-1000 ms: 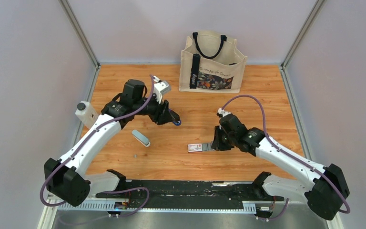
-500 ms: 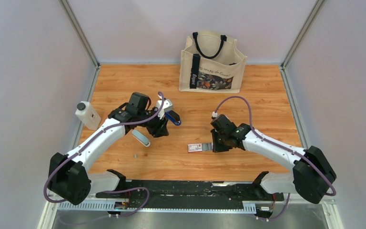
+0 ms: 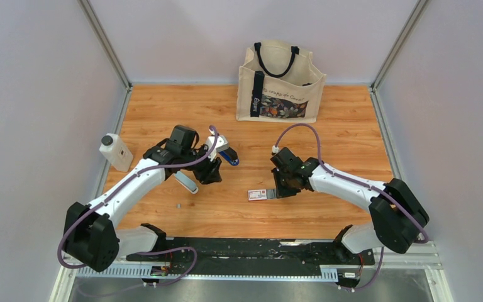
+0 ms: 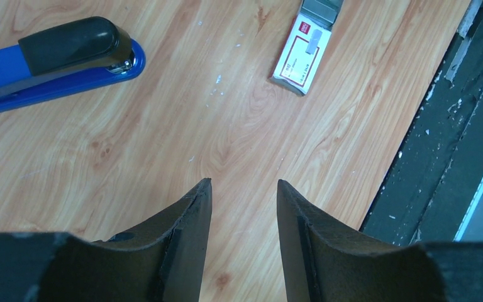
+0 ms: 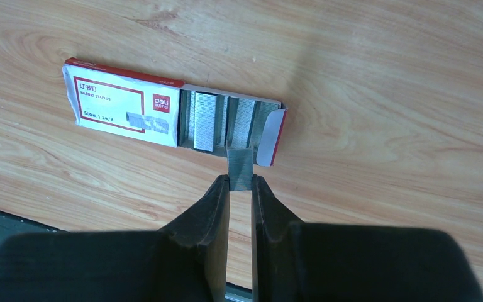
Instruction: Unload the staples from the stapler
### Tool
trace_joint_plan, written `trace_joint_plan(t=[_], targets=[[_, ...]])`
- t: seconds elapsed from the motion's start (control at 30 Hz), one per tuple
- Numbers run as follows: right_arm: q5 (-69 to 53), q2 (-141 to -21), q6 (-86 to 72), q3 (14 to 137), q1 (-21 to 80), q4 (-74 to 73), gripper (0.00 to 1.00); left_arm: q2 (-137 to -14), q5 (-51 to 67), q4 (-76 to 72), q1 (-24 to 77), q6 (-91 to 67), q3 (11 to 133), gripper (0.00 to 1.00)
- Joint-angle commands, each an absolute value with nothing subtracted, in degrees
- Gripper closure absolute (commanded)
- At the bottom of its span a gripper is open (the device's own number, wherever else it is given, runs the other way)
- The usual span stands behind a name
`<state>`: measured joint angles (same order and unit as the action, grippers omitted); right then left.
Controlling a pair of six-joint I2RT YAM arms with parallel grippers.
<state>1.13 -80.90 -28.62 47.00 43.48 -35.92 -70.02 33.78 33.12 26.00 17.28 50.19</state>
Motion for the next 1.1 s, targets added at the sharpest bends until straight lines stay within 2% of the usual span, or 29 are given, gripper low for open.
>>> trace_joint_plan(t=[0.0, 1.07], targets=[[0.97, -81.04, -27.69, 48.69, 43.77, -34.37, 0.95, -67.33, 35.51, 30.32, 25.93, 18.81, 49.92, 0.49], [-0.97, -86.31, -26.81, 50.8, 43.77, -34.8, 0.93, -66.8, 35.24, 31.2, 25.93, 19.16, 50.18, 0.49]])
